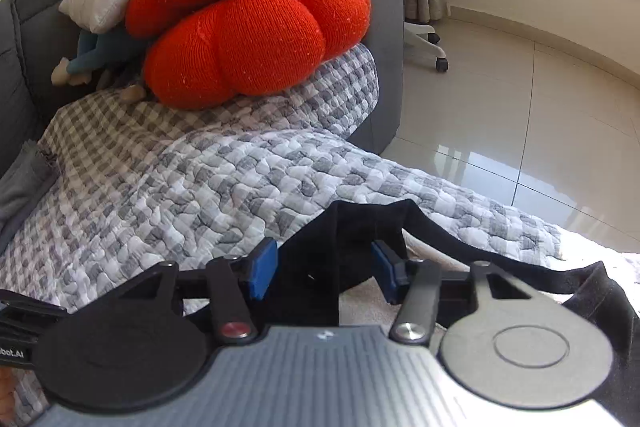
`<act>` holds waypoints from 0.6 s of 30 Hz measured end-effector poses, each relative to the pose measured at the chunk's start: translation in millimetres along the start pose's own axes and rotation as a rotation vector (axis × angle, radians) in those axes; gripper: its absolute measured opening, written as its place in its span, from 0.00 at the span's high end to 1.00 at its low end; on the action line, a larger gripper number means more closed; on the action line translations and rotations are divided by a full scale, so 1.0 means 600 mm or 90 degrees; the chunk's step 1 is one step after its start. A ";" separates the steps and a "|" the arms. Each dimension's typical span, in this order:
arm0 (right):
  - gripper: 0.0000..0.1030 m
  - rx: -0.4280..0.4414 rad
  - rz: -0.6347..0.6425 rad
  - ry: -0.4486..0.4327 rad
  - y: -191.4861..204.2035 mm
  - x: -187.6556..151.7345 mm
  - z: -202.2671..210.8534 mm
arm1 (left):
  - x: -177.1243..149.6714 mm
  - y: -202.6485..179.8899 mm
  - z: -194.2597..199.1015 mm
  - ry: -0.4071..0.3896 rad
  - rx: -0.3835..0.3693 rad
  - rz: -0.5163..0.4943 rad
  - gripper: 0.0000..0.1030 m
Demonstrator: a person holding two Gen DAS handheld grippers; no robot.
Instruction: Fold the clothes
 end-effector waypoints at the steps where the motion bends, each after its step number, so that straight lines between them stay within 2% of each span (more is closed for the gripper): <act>1: 0.67 -0.009 0.016 0.001 0.008 -0.003 -0.008 | 0.000 0.001 0.000 -0.001 0.001 0.003 0.88; 2: 0.85 -0.016 0.030 0.003 0.016 -0.005 -0.014 | -0.001 0.001 0.000 -0.002 0.003 0.007 0.88; 3: 0.97 -0.021 0.040 0.003 0.021 0.003 -0.011 | -0.001 0.001 0.001 -0.005 0.004 0.010 0.88; 6: 0.96 -0.040 0.043 -0.013 0.023 0.041 0.004 | 0.000 0.003 0.006 -0.018 0.008 0.023 0.89; 9: 0.98 -0.056 0.063 0.002 0.027 0.072 -0.022 | 0.004 0.006 0.012 -0.042 0.020 0.031 0.91; 10: 0.98 -0.063 0.078 0.020 0.033 0.074 -0.042 | 0.007 0.009 0.015 -0.056 0.035 0.026 1.00; 12: 0.98 -0.093 0.116 0.054 0.046 0.065 -0.075 | 0.016 0.019 0.019 -0.067 0.056 0.021 1.00; 14: 0.96 -0.097 0.091 0.024 0.044 0.063 -0.070 | 0.025 0.030 0.023 -0.066 0.049 0.038 1.00; 16: 0.85 -0.083 0.035 -0.022 0.029 0.061 -0.045 | 0.034 0.026 0.035 -0.085 0.035 0.033 0.99; 18: 0.74 -0.101 0.023 -0.050 0.019 0.059 -0.017 | 0.038 0.012 0.048 -0.109 0.020 -0.001 0.98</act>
Point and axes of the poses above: each gripper's, at about its wrist camera, not at the fingertips, and z roughly against the way its jaws point, y to its left, x to its top, the point moved 4 cm from there along -z, roughly the way its jaws point, and after that the axes turned 11 degrees about z, right-handed, at the moved point
